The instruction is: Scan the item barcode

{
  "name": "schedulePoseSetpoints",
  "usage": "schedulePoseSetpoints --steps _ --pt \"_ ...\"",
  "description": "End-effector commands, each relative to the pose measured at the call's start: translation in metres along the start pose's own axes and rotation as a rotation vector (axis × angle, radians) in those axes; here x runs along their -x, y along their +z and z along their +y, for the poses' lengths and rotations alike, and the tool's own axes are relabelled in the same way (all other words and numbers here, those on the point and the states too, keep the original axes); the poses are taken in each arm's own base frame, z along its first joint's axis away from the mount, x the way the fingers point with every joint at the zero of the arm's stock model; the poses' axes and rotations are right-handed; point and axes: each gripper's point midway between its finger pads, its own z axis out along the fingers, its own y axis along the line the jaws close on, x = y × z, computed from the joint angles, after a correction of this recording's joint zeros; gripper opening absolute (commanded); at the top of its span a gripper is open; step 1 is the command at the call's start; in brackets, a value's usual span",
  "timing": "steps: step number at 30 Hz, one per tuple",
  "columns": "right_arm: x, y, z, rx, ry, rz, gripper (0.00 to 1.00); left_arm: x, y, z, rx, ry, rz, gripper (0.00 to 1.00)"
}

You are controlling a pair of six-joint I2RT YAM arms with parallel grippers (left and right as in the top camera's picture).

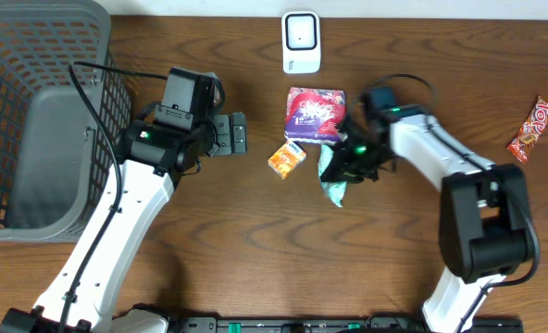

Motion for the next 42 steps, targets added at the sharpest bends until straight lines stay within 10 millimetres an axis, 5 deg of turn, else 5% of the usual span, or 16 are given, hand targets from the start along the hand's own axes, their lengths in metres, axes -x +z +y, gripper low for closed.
schedulePoseSetpoints --steps 1,7,9,12,17,26,33,38,42 --pt "-0.014 -0.021 0.043 0.39 -0.123 0.007 0.01 0.004 -0.001 0.002 0.012 0.007 -0.008 0.98" --pt "-0.03 -0.014 0.003 0.417 -0.011 -0.013 0.04 0.004 -0.001 0.002 0.012 0.007 -0.008 0.98" --pt "-0.036 -0.01 -0.012 0.406 0.024 -0.022 0.17 0.004 -0.001 0.002 0.012 0.007 -0.008 0.98" --pt "-0.04 -0.006 -0.046 0.272 0.097 -0.026 0.52 0.004 -0.001 0.002 0.012 0.007 -0.008 0.98" --pt "-0.039 -0.025 -0.093 0.013 0.245 -0.028 0.61 0.004 -0.001 0.002 0.012 0.007 -0.008 0.98" --pt "-0.031 -0.081 -0.087 -0.23 0.217 -0.035 0.65 0.004 -0.001 0.002 0.012 0.007 -0.008 0.98" --pt "-0.047 -0.065 -0.086 -0.27 0.202 0.031 0.66 0.004 -0.001 0.002 0.012 0.007 -0.008 0.98" --pt "-0.053 -0.048 -0.082 -0.276 0.16 0.057 0.52 0.004 -0.001 0.002 0.012 0.007 -0.008 0.98" --pt "-0.049 -0.048 -0.077 -0.298 0.157 0.052 0.51 0.004 -0.001 0.002 0.012 0.007 -0.008 0.98"
